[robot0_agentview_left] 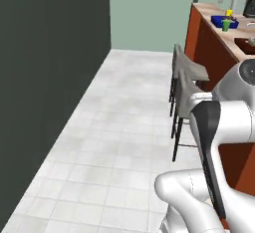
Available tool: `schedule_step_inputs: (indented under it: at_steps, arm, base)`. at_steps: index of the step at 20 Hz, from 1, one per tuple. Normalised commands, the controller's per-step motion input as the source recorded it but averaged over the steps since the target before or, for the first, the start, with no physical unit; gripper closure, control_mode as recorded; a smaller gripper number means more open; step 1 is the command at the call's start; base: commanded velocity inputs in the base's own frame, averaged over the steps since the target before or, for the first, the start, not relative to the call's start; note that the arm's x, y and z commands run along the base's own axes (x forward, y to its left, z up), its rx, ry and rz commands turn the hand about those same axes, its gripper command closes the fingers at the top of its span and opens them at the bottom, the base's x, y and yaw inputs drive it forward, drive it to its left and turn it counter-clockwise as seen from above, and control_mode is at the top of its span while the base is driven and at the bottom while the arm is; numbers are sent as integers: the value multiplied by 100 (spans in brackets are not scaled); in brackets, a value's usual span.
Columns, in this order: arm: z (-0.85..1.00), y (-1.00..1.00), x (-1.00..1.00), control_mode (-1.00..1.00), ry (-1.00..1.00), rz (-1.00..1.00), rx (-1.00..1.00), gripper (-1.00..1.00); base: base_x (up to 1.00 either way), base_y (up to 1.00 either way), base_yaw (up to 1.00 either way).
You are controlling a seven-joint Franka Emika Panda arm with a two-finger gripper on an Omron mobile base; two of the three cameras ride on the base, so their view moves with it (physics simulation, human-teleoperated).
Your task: Gather the sweet potato and avocado from the fridge and place them on a tray on the dining counter. Then gather the steak and fish from the fridge and place them on the other tray.
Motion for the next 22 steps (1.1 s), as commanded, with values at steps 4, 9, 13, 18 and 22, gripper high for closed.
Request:
schedule_step_inputs:
  at_steps: [4,9,13,18,22]
  arm:
    - [0,0,0,100,0,0,0,100]
    - [0,0,0,100,0,0,0,100]
    - [0,0,0,100,0,0,0,100]
    - [0,0,0,100,0,0,0,100]
    - [0,0,0,100,0,0,0,100]
  base:
    - [81,51,-47]
    - [82,50,-47]
    - [88,47,-46]
    - [88,46,-46]
    - [84,46,-47]
